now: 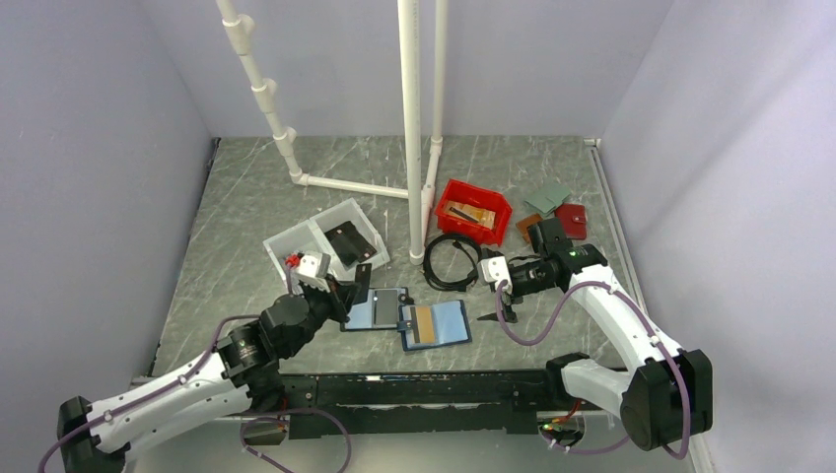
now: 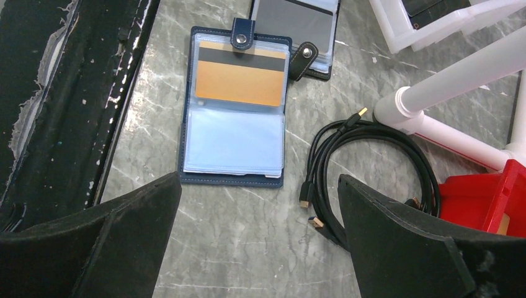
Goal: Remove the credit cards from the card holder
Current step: Place the credit card in the storage box, then pick up the card holder from the center of the board.
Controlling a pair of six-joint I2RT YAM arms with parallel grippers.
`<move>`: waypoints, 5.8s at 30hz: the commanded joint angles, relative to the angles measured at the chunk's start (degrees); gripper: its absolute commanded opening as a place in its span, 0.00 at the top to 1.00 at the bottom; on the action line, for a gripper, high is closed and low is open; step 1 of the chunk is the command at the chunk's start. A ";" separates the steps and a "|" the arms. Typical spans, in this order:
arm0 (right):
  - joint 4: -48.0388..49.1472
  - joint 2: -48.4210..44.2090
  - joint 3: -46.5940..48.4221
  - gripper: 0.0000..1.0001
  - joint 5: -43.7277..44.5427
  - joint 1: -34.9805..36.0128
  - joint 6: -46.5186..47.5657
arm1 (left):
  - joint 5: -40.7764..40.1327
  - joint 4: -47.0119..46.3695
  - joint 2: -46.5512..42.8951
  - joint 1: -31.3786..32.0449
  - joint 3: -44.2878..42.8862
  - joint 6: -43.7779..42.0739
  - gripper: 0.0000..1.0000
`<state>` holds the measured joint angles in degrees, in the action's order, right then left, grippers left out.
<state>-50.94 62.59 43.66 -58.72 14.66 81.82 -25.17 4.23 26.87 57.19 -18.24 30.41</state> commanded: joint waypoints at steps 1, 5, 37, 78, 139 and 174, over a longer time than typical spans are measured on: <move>0.68 0.10 0.73 0.00 -0.96 -0.24 0.18 | -0.37 -4.95 2.77 -1.97 -3.36 -2.58 1.00; 0.58 0.21 0.81 0.00 -0.87 -0.24 0.29 | 4.31 -7.48 5.93 -6.72 -3.76 -2.37 1.00; -1.03 2.28 1.51 0.00 -0.48 -0.23 1.56 | 38.70 -16.10 51.24 -46.28 -22.12 15.48 1.00; -4.09 3.13 4.42 0.00 -5.22 -0.42 -4.66 | 65.47 -7.93 21.38 -40.31 -8.12 17.81 0.11; 22.90 12.80 -1.39 0.80 18.79 22.01 -27.62 | 22.30 -7.32 45.55 1.46 -14.08 20.77 0.57; 27.01 22.32 0.20 0.87 30.54 31.22 -31.36 | 24.14 -14.83 47.12 0.26 -8.58 24.42 0.52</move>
<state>-25.47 84.27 42.09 -29.93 45.47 51.13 -1.41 -8.99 73.78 57.98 -27.38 53.82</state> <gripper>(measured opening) 0.132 0.476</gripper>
